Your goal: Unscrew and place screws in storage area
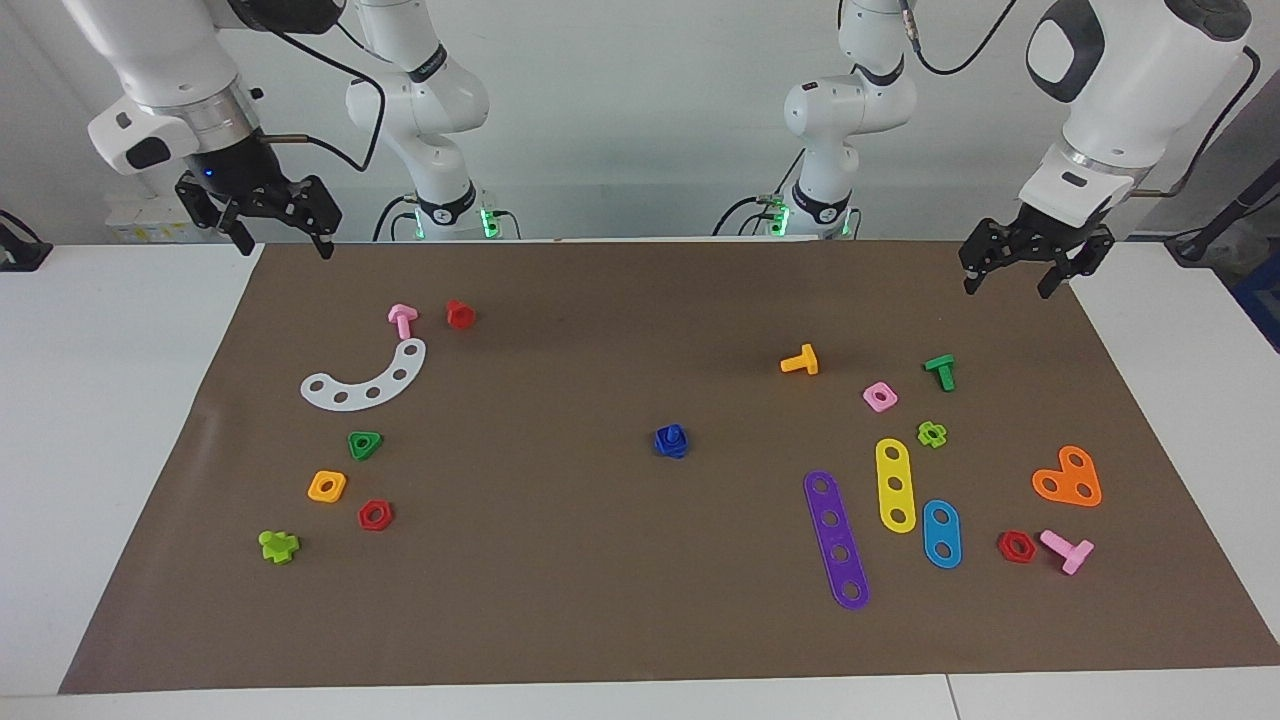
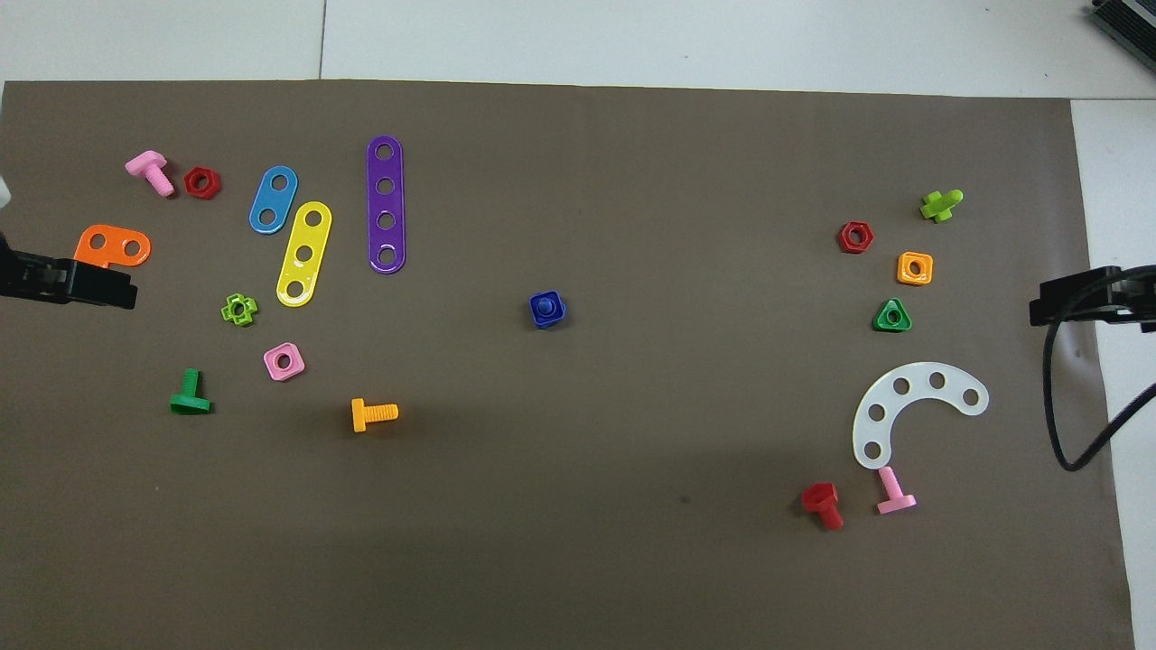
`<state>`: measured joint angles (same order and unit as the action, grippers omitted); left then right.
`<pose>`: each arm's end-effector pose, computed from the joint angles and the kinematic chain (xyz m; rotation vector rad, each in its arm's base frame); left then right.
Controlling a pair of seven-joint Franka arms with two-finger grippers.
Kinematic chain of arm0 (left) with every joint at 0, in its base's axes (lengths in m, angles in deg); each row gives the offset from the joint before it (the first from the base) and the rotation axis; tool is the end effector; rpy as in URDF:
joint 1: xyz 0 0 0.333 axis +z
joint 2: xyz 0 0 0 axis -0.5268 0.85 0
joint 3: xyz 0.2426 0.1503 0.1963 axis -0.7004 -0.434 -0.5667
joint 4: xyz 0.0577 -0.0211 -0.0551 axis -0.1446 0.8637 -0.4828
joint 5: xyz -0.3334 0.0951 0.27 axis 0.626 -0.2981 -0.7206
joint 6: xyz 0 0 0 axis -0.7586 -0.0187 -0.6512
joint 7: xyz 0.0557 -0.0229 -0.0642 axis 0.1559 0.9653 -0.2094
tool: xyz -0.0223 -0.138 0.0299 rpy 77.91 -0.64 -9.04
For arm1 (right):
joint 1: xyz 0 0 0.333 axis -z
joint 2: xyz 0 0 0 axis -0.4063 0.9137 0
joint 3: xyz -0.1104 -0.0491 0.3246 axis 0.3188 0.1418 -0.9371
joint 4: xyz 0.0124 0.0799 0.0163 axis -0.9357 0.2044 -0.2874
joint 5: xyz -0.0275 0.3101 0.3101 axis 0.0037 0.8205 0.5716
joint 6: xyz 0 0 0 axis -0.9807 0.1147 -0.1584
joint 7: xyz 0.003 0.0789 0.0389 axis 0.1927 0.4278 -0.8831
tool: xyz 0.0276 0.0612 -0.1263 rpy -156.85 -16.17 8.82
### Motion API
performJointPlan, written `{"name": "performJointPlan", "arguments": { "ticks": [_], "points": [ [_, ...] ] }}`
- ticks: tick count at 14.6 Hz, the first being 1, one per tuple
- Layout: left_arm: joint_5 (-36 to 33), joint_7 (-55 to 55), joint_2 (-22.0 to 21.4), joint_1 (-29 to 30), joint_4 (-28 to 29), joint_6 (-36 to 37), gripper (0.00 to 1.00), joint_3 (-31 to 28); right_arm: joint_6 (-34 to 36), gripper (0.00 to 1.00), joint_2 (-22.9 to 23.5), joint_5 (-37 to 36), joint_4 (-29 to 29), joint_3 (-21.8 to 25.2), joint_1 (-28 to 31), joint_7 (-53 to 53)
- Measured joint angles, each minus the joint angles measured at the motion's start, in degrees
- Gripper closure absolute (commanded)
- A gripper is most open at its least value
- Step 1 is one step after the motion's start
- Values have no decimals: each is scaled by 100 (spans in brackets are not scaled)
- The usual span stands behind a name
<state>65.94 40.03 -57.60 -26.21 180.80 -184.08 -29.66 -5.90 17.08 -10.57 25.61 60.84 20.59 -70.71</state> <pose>0.5991 -0.0077 0.5915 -3.1243 0.2595 -0.0524 0.5763 -0.0248 0.6406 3.1235 -0.1271 -0.0126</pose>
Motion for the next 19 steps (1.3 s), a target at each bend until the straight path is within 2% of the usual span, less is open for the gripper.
{"name": "performJointPlan", "arguments": {
  "ticks": [8, 11, 13, 16, 19],
  "points": [
    [24, -22, -10, -112, 84, 50, 1, 15, 0, 0, 0, 1, 1, 0, 0, 0],
    [121, 684, 75, -792, 228, 7, 0, 36, 0, 0, 0, 1, 2, 0, 0, 0],
    [182, 1235, 299, -1286, 254, -245, 0, 53, 0, 0, 0, 1, 2, 0, 0, 0],
    [315, 2370, 856, -1973, 266, -1152, 0, 62, 0, 0, 0, 1, 2, 0, 0, 0],
    [390, 3058, 1234, -2378, 264, -1774, 3, 65, 0, 0, 0, 1, 2, 0, 0, 0]
  ]
}}
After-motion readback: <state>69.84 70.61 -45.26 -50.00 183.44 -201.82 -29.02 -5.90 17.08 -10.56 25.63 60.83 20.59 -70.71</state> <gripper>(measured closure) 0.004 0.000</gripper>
